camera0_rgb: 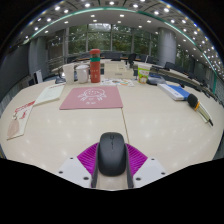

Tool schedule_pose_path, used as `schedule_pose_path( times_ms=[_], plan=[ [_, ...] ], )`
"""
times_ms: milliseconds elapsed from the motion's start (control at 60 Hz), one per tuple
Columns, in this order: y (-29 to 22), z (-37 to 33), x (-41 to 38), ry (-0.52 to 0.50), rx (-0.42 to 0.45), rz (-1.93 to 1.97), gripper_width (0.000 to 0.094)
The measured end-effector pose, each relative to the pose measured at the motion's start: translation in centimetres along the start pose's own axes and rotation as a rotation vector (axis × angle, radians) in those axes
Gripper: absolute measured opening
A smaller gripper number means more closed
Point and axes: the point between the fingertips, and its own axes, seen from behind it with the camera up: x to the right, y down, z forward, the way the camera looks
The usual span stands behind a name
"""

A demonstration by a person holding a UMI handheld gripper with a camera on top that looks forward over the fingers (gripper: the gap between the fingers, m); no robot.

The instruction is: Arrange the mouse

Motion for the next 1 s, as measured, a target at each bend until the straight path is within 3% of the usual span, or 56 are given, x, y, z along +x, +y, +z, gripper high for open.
schedule_pose_path(
  times_ms=[117, 283, 500, 633, 800, 1000],
  plan=[
    [-0.2, 0.2, -0.1, 0.006, -0.014, -0.009, 0.0349],
    [-1.9, -1.0, -0.5, 0.021, -0.008, -0.021, 0.0333],
    [-13.6, -3.0, -1.4, 0.02, 0.148, -0.019, 0.0332],
    [-20.2, -0.1, -2.5, 0.01, 0.204, -0.028, 0.0331],
    [-23.5, 8.1, -4.6, -0.024, 0.169, -0.045, 0.033],
    [-21.1, 17.7, -7.5, -0.059, 0.046, -0.049, 0.0332]
  ],
)
